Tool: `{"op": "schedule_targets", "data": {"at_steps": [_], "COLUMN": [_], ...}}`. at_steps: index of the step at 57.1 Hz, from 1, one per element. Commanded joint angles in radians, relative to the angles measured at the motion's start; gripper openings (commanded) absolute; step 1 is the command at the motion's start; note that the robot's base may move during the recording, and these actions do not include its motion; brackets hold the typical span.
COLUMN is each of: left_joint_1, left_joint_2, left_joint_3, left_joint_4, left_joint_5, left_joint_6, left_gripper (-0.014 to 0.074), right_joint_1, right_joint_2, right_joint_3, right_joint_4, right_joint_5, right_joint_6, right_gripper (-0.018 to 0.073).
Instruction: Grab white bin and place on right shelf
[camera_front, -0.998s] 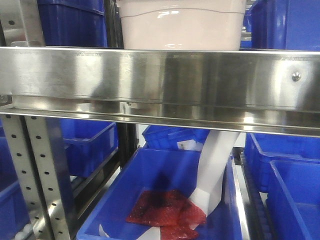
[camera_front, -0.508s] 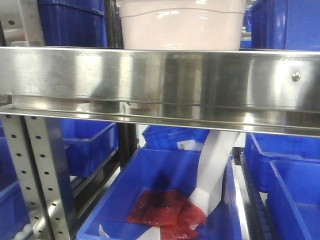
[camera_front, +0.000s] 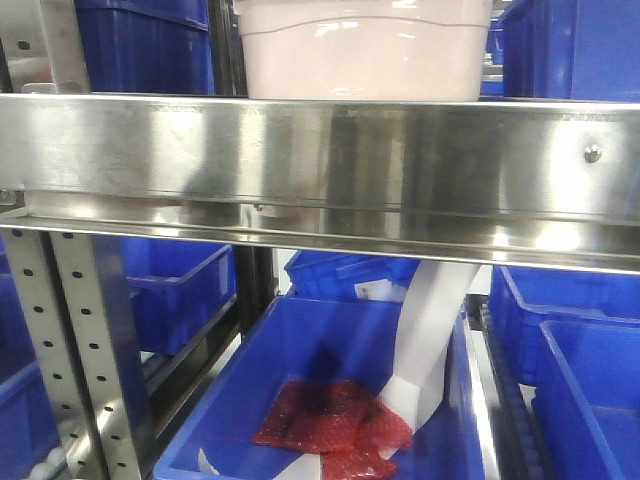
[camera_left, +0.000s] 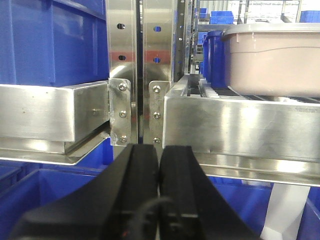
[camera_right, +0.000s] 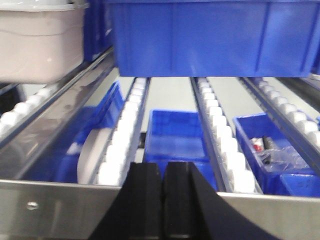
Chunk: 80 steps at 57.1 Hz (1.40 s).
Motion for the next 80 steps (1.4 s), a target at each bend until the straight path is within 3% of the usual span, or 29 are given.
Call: {"op": "schedule_targets", "data": {"at_steps": [1, 19, 25, 36, 47, 80], "left_joint_1": [0.001, 0.001, 0.001, 0.001, 0.001, 0.001], "left_joint_2": [-0.003, -0.003, -0.003, -0.003, -0.003, -0.003], "left_joint_3": [0.010, 0.010, 0.010, 0.010, 0.010, 0.010], "left_joint_4": [0.003, 0.003, 0.003, 0.003, 0.003, 0.003], "left_joint_5": [-0.084, -0.084, -0.084, -0.084, -0.084, -0.084], "left_joint_6": [-0.006, -0.006, -0.006, -0.006, -0.006, -0.006], "left_gripper": [-0.0119, -0.0119, -0.0119, -0.0119, -0.0119, -0.0119], "right_joint_1": [0.011, 0.173, 0.175, 0.174, 0.174, 0.174], "right_joint_2": [-0.046, -0.288, -0.289, -0.289, -0.289, -0.289], "right_joint_3": [0.059, 0.323, 0.386, 0.383, 0.383, 0.383], "right_joint_4": [-0.030, -0.028, -0.028, -0.033, -0.032, -0.032], "right_joint_5": [-0.166, -0.291, -0.364, -0.345, -0.357, -0.360], "right_joint_6": [0.029, 0.031, 0.058, 0.066, 0.137, 0.139], "right_gripper": [0.0069, 0.0069, 0.0069, 0.0069, 0.0069, 0.0069]}}
